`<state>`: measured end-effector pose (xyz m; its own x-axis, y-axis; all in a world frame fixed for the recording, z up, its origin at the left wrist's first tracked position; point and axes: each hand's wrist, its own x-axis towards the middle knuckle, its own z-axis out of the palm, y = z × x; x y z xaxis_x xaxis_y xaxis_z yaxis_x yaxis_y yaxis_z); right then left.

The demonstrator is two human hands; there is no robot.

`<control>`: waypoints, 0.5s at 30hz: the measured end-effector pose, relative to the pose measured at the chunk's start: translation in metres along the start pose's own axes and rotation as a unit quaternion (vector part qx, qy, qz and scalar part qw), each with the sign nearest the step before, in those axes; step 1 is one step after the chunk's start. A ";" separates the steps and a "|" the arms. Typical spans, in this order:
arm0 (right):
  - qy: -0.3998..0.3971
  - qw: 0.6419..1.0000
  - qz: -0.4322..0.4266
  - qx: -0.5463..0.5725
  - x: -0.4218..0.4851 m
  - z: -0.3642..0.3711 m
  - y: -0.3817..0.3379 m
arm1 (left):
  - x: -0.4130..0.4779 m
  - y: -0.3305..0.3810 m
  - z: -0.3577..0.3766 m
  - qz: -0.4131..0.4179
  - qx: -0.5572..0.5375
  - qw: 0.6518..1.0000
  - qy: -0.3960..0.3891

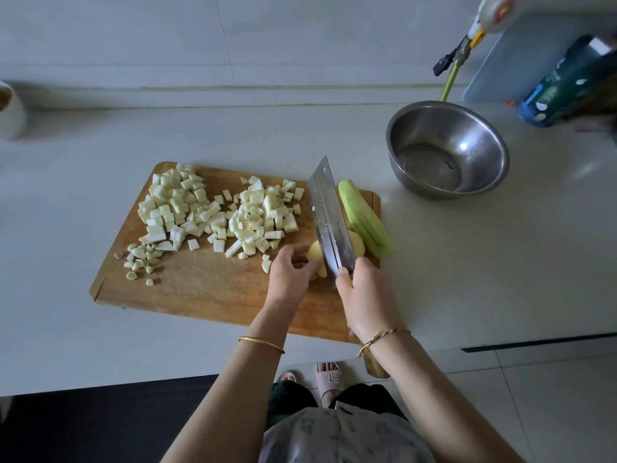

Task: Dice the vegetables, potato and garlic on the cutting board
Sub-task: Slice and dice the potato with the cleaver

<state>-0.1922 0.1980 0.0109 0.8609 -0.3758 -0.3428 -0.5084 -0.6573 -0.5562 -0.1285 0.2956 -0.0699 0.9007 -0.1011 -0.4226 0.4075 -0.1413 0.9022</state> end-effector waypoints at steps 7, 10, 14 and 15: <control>0.001 1.000 0.007 0.001 0.009 0.008 -0.004 | 0.002 -0.004 -0.001 0.016 0.036 0.999 0.010; -0.005 1.000 0.019 0.005 0.012 0.010 -0.005 | 0.004 -0.006 -0.002 0.026 0.048 0.998 0.012; -0.001 1.000 0.026 0.006 0.014 0.016 -0.008 | 0.005 -0.008 -0.003 0.033 0.060 0.998 0.017; -0.002 1.000 0.026 0.003 0.014 0.018 -0.009 | 0.005 -0.009 -0.004 0.036 0.064 0.997 0.018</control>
<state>-0.1760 0.2104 -0.0020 0.8333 -0.4069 -0.3743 -0.5526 -0.6326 -0.5426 -0.1271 0.3002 -0.0801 0.9329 -0.0813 -0.3509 0.3202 -0.2590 0.9113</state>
